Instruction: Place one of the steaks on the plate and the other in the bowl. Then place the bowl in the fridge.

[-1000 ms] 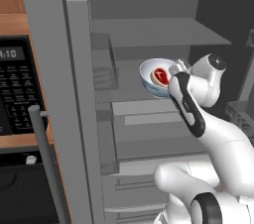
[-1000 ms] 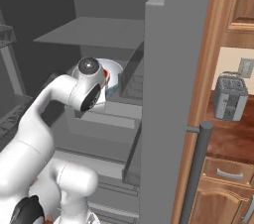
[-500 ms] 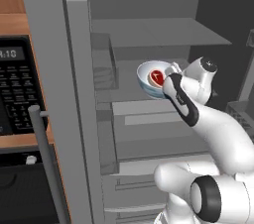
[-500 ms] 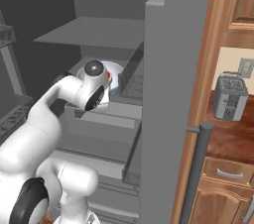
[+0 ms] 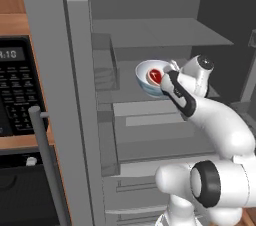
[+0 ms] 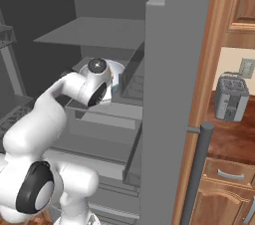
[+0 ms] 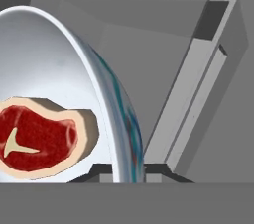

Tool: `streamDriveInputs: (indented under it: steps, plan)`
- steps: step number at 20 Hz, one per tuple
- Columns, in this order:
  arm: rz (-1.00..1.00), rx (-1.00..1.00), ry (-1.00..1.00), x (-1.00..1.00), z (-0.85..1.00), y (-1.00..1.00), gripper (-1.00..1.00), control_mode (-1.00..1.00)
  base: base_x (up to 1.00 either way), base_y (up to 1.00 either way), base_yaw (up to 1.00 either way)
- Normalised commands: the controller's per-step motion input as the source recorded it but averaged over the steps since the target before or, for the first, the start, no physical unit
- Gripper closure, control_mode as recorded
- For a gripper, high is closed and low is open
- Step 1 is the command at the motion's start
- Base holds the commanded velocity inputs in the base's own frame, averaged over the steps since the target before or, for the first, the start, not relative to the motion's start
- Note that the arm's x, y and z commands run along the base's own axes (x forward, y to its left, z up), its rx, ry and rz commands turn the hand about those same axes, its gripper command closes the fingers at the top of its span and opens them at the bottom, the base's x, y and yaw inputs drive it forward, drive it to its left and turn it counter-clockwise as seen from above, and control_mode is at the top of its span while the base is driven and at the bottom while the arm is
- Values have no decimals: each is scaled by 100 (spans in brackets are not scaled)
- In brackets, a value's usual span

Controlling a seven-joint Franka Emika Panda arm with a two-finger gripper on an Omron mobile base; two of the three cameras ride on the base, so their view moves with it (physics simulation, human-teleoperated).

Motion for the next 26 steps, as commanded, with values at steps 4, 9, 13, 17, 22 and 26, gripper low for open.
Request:
streamDriveInputs:
  steps: [4,9,13,17,22,26]
  plan:
    - [0,0,-1,31,-4,0,100,-100,0,0,0]
    - [0,0,-6,44,-4,7,100,-100,0,0,0]
    - [-1,0,-9,42,-5,11,-100,-100,0,0,0]
    - [-2,0,-13,21,0,3,-100,-100,0,0,0]
    - [-2,0,-25,1,0,0,-100,-100,0,0,0]
    - [0,1,-32,-16,0,0,-100,-100,0,0,0]
